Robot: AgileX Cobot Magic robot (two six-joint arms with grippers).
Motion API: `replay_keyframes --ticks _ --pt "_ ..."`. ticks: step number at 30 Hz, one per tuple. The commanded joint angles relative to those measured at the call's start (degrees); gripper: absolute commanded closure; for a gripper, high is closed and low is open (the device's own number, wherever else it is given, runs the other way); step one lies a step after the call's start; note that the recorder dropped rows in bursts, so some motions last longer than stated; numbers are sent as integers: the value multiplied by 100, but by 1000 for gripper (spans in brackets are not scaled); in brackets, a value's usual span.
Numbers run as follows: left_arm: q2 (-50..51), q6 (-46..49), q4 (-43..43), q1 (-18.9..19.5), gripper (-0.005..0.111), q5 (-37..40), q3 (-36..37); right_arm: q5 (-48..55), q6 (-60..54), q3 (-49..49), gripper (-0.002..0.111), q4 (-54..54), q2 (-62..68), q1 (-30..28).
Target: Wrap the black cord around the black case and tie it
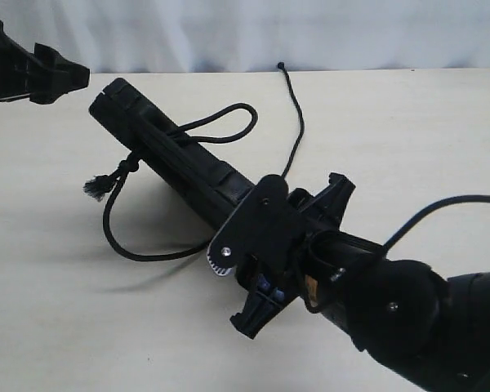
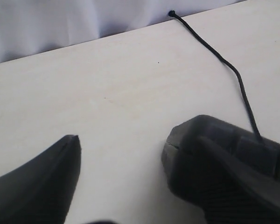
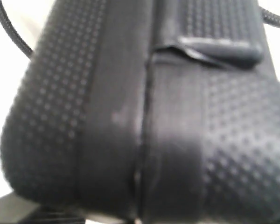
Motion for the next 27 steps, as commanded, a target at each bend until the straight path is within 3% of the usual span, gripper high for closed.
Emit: replay_keyframes --ticks 1,7,14,17,19,20,22,24,25,27 --pt "-35 -48 35 4 44 -48 37 -775 -33 -211 104 234 399 -5" --pt "-35 -48 253 4 44 -102 37 -418 -229 -311 104 234 712 -5" --pt "-35 885 -860 -20 44 1488 26 -415 -341 -315 104 234 829 -5" --pt "-35 1073 -758 -527 44 1677 -154 -440 -366 -351 104 234 829 -5" --pt "-35 970 -350 -990 44 1454 -341 -453 -366 -378 104 234 829 -5" --pt "-35 482 259 -1400 44 1000 -540 -453 -366 -387 104 234 829 -5" --pt "47 -331 1100 -1674 44 628 -773 -453 -366 -387 104 234 829 -5" --pt "248 -1322 2056 -1809 44 905 -1144 -478 -366 -385 104 234 829 -5" --pt "497 -2273 2845 -1895 44 1368 -1574 -478 -366 -385 104 234 829 -5" --pt "748 -3029 3491 -1977 44 1706 -2022 -478 -366 -385 104 234 829 -5"
